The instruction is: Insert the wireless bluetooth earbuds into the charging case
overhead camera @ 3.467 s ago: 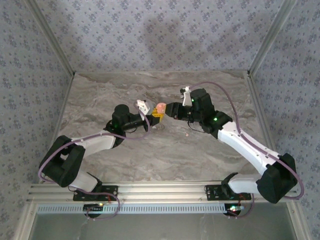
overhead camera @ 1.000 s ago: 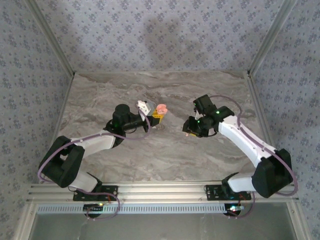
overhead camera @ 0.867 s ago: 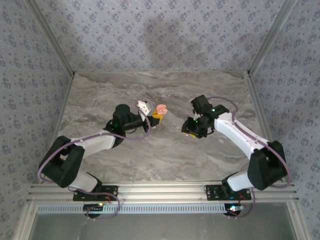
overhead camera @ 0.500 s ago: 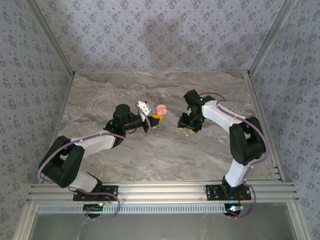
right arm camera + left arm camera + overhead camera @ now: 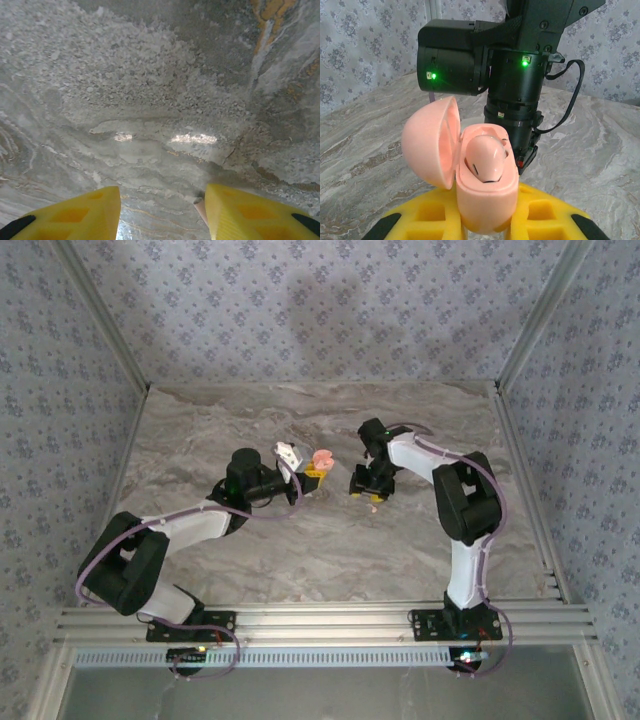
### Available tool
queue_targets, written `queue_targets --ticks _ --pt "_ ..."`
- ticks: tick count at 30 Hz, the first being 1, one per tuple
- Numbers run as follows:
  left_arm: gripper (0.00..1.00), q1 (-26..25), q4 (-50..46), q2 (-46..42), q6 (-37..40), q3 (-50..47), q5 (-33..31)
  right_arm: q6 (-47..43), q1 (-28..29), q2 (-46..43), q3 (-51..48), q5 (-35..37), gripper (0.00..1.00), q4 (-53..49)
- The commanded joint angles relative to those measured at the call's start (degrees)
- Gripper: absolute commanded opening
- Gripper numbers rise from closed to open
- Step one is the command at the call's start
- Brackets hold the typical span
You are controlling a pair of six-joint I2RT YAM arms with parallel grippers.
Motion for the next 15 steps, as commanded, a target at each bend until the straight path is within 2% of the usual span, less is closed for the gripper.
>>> queue_targets --ticks 1,15 --pt "0.05 -0.12 0.35 -1.18 0.69 1.9 0.21 -1.51 -0.05 1.38 1.1 0.76 0.48 -0.47" --pt "0.05 -0.12 0.37 -1.41 0.59 1.64 0.29 -4.02 2.16 0.17 -0.12 -2.0 0.41 -2.17"
